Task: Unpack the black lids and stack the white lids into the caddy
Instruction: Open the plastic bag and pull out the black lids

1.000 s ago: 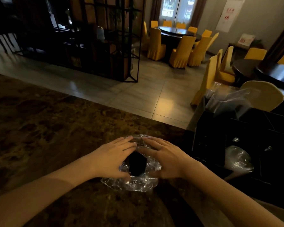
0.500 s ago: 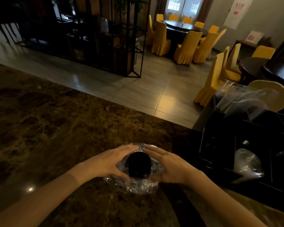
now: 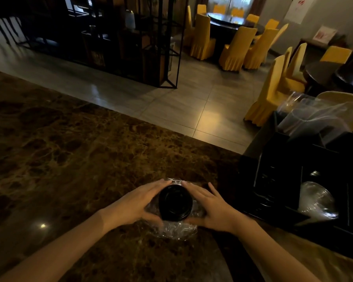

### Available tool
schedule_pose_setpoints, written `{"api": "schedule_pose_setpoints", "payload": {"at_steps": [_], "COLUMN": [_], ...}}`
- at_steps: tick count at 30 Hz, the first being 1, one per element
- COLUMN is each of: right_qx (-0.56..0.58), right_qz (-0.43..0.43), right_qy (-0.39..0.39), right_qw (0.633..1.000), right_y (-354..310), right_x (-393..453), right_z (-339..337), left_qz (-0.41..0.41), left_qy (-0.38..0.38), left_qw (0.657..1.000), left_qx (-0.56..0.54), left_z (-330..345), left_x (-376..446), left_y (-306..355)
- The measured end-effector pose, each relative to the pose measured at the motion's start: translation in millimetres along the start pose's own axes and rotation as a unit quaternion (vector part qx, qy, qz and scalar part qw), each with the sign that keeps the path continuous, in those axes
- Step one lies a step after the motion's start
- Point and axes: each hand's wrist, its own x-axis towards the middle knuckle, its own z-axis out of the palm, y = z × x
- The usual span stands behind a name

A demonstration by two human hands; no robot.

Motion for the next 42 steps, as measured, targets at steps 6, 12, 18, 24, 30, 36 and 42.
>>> {"api": "schedule_pose_setpoints", "payload": {"at_steps": [6,12,18,24,30,36,42], "right_qx": [0.0,0.032,-0.045,-0.085,-0.072,-0.049,-0.007], "right_qz": [-0.013,-0.006,0.033,0.143,0.148,0.137,0.097], "right_qy": [0.02,0.016,0.139,0.155,0.198,0.228,0.248], "right_qw": [1.0,0.999,0.989,0.974,0.966,0.963,0.964], "right_y": [0.3,-22.1,-85.2,-118.0,-118.5,-113.9,-106.4], "right_x": [-2.2,-12.4,-25.9,-25.6,-30.5,-31.5,-43.8], "right_z": [1.7,-23.3,-32.5,7.0,27.6,34.0,38.4], "left_qz": [-0.005,-0.014,-0.043,-0.06,-0.038,-0.032,-0.089], "left_qy": [-0.011,0.012,0.065,0.107,0.111,0.221,0.174], "left_qw": [0.999,1.0,0.995,0.988,0.987,0.966,0.98], "left_qx": [0.03,-0.009,0.058,0.09,0.109,0.13,0.04], "left_z": [-0.4,7.7,16.2,28.0,18.8,-0.3,2.4], "left_x": [0.3,-9.0,-16.0,-29.2,-49.9,-48.4,-38.1], "left_y": [-0.4,8.1,34.4,59.2,60.2,61.0,63.7]}}
